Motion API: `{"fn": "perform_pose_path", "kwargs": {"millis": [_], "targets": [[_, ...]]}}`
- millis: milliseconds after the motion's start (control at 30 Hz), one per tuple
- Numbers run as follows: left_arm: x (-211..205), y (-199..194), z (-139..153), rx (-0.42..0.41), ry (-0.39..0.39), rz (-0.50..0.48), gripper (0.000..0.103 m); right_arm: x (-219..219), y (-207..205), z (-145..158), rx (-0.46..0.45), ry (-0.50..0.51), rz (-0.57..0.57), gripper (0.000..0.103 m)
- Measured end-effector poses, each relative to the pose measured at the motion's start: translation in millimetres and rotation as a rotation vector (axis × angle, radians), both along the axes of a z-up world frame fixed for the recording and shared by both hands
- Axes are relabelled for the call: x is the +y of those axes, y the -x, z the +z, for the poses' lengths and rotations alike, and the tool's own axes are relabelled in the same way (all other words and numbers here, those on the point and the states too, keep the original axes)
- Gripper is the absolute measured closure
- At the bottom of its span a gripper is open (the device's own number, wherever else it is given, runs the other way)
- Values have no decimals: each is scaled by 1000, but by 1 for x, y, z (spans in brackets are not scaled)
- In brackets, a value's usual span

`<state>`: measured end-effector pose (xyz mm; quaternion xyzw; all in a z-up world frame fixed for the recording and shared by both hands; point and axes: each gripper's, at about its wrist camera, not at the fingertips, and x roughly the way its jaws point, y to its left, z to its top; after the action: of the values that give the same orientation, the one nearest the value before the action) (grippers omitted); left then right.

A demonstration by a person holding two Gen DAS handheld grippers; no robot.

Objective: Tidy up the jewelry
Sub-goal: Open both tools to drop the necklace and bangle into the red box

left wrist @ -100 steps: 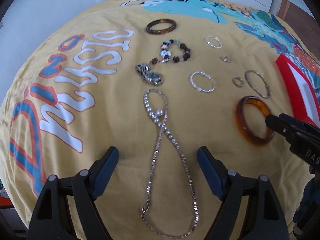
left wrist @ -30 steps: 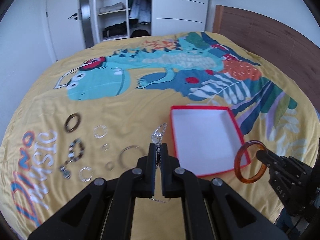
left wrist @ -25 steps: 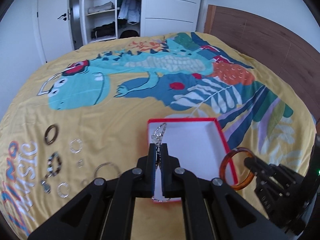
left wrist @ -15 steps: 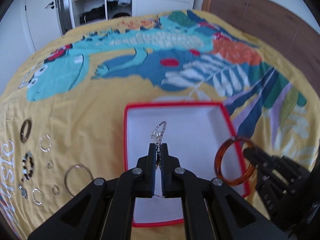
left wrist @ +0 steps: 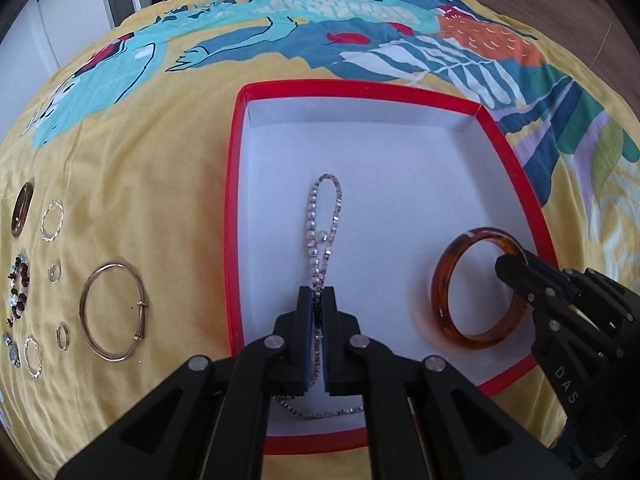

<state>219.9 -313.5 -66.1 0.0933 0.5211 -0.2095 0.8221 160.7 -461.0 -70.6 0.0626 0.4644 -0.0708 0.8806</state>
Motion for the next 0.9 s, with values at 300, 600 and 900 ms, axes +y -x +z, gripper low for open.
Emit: {"fn": "perform_pose_path", "kwargs": {"millis": [300,600,900], "targets": [[5,-5,-1,28,14,12,97,10,-2,-4,40,56,42,92],[11,-2,4,81,64,22,95,8,7,15,22,68,34,75],[17,11,34,57,125,3,77,5,39,56,-45,52,-10,69]]}}
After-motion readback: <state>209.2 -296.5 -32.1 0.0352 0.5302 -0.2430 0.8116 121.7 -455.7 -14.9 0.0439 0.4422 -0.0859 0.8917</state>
